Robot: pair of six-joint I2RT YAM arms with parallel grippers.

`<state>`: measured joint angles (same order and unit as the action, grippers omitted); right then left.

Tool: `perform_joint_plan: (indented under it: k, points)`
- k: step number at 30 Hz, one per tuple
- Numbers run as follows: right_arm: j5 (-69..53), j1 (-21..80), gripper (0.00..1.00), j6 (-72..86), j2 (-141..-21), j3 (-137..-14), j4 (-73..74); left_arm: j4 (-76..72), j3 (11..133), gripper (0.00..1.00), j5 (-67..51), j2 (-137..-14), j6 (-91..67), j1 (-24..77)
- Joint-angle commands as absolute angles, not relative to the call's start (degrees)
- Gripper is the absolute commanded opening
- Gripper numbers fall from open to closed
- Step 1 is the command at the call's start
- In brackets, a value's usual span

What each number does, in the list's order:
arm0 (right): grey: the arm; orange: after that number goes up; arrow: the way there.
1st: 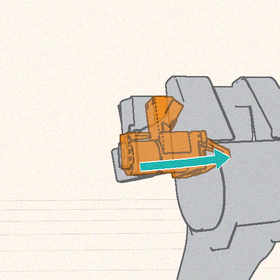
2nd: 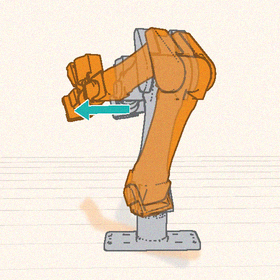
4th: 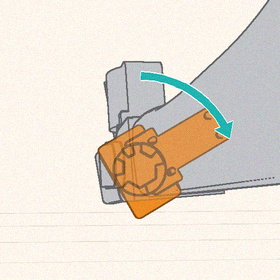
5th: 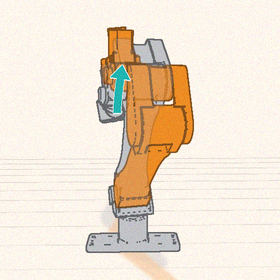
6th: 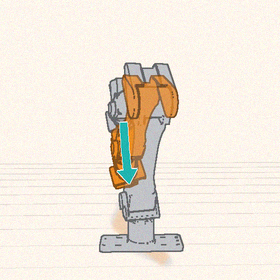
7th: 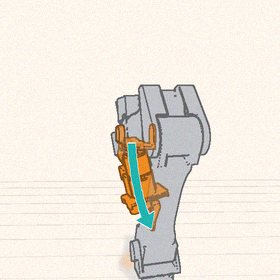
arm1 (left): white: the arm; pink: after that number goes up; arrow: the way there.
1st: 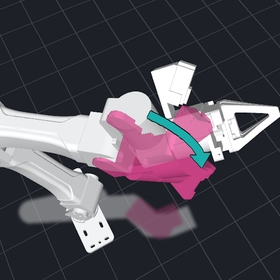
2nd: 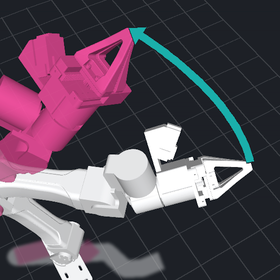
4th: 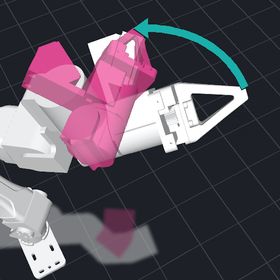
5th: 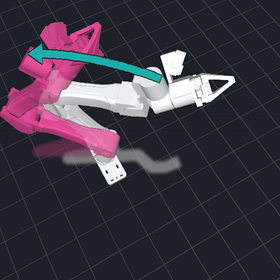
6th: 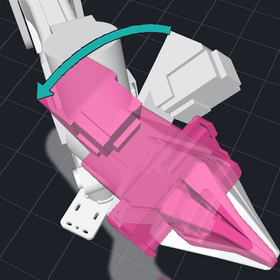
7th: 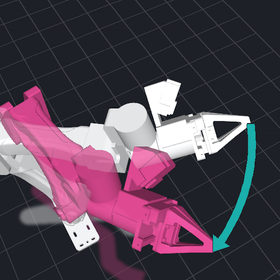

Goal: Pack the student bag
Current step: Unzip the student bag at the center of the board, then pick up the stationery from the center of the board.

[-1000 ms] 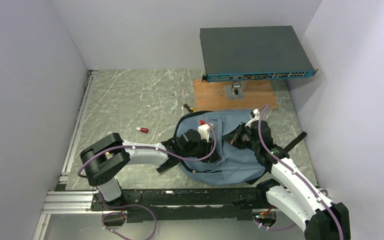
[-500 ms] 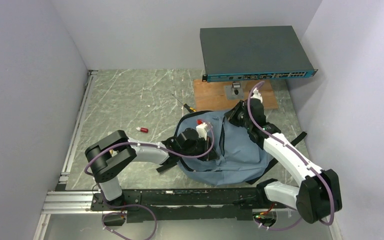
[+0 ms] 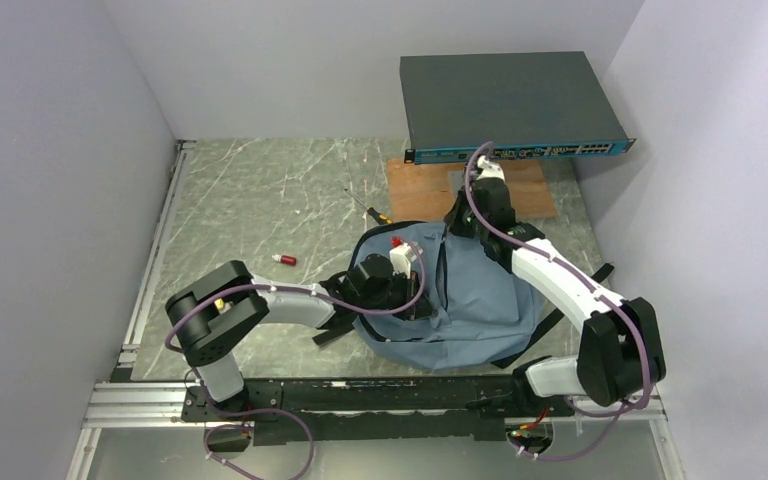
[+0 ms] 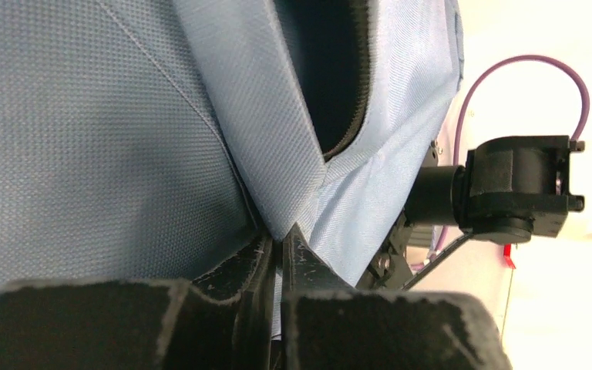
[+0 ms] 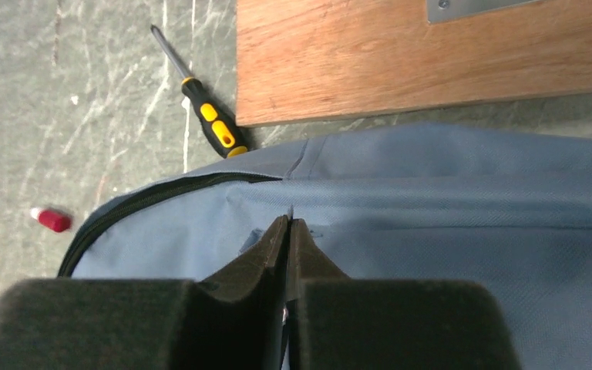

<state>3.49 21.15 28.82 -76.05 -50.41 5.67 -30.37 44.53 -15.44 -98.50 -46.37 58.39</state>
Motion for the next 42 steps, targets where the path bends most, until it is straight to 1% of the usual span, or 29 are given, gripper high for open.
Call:
perform_joint_plan:
  k: [1, 2, 3, 4, 5, 7, 8, 10, 13, 16, 19, 20, 21, 24, 28, 31, 35, 38, 42]
  points:
    - [5.8, 21.0, 0.23, 24.3, -76.2, -59.5, 11.6, -28.8, 43.3, 0.14, -20.7, -94.6, -44.2, 57.6]
    - [5.9, 21.3, 0.36, 23.0, -75.8, -60.5, 15.2, -28.9, 43.4, 0.16, -22.0, -94.1, -43.9, 57.0]
    - [5.7, 21.6, 0.46, 21.4, -75.0, -60.8, 18.0, -28.7, 43.5, 0.19, -23.3, -93.6, -43.6, 56.4]
    - [5.4, 21.9, 0.51, 20.2, -74.0, -60.9, 21.3, -28.6, 43.7, 0.23, -24.6, -93.1, -43.4, 55.8]
    - [5.1, 22.1, 0.55, 19.3, -72.9, -60.9, 23.7, -28.7, 43.7, 0.28, -25.8, -92.7, -43.2, 55.4]
    - [5.7, 23.1, 0.58, 17.9, -70.7, -60.7, 28.0, -28.3, 44.1, 0.38, -28.3, -91.7, -42.7, 54.7]
    - [6.6, 23.8, 0.58, 17.4, -69.8, -60.8, 30.0, -28.3, 44.1, 0.41, -29.4, -91.0, -42.5, 54.3]
    - [8.0, 26.6, 0.60, 17.2, -67.5, -60.9, 33.3, -28.3, 44.0, 0.44, -32.2, -89.4, -42.1, 53.8]
    - [11.1, 32.8, 0.64, 18.3, -65.8, -62.4, 36.4, -28.8, 41.6, 0.45, -34.8, -84.5, -42.0, 51.8]
    - [11.0, 37.0, 0.64, 20.0, -66.4, -64.7, 37.9, -26.6, 37.8, 0.47, -35.8, -77.2, -41.8, 48.1]
    - [10.3, 39.3, 0.64, 20.8, -67.3, -66.2, 35.6, -17.2, 35.0, 0.52, -34.5, -66.6, -38.7, 42.7]
    - [10.2, 40.1, 0.64, 20.8, -67.8, -66.7, 34.4, -12.6, 34.7, 0.62, -32.6, -62.7, -36.7, 41.4]
    - [9.5, 40.9, 0.64, 20.4, -68.5, -67.3, 33.2, -6.9, 34.8, 0.67, -30.3, -58.8, -34.5, 40.2]
    - [8.7, 44.9, 0.65, 19.7, -72.7, -70.4, 30.9, 9.2, 36.2, 0.78, -19.3, -47.1, -28.5, 38.2]
    - [9.4, 50.4, 0.65, 19.4, -79.6, -75.0, 29.1, 27.2, 39.7, 0.94, -4.6, -39.8, -24.0, 36.4]
    - [8.6, 53.3, 0.64, 20.3, -83.1, -77.6, 27.2, 33.5, 41.3, 0.97, -0.2, -38.4, -22.7, 34.6]
    - [7.7, 55.8, 0.61, 21.3, -85.7, -79.1, 26.1, 38.2, 41.1, 1.00, 5.5, -38.3, -26.1, 31.7]
    - [7.2, 56.4, 0.59, 21.5, -85.4, -78.1, 25.8, 37.7, 39.2, 1.00, 4.5, -38.1, -26.2, 27.3]
    - [6.8, 56.4, 0.60, 19.9, -82.8, -74.1, 23.4, 35.5, 37.5, 1.00, 0.7, -40.1, -28.7, 17.8]
